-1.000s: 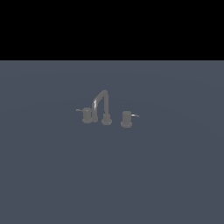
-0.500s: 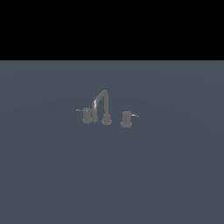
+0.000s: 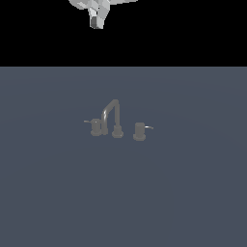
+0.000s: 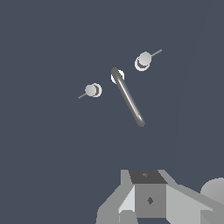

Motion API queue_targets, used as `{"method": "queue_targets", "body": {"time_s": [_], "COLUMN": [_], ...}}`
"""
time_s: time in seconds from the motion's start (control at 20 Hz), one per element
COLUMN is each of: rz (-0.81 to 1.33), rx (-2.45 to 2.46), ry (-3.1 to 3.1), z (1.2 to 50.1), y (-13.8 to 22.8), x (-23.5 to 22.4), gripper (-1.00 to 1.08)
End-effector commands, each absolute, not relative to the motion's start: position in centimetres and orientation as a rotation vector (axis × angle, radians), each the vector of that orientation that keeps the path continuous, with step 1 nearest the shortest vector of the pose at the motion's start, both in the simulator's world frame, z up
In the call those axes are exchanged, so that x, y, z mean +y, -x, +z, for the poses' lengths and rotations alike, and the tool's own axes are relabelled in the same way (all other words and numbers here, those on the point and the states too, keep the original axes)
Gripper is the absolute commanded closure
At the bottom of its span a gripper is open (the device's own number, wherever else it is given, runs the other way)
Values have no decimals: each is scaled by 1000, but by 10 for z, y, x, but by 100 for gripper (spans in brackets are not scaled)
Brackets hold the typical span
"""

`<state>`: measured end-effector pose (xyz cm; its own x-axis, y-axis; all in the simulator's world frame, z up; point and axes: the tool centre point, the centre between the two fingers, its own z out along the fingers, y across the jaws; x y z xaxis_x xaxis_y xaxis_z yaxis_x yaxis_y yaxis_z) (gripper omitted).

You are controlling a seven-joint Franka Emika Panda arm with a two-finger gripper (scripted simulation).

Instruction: Turn on the faucet by rotating a designated handle.

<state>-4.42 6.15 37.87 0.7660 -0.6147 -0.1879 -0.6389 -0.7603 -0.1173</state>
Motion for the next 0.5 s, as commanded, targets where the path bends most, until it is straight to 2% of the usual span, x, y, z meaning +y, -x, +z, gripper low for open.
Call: {"method": "queue_targets", "body": {"time_s": [0.0, 0.45], "rz": [221, 253], "rx": [1099, 1457], "ry": [2747, 2601], "z": [364, 302], "y": [28, -25], "x": [67, 87], "gripper": [108, 108]}}
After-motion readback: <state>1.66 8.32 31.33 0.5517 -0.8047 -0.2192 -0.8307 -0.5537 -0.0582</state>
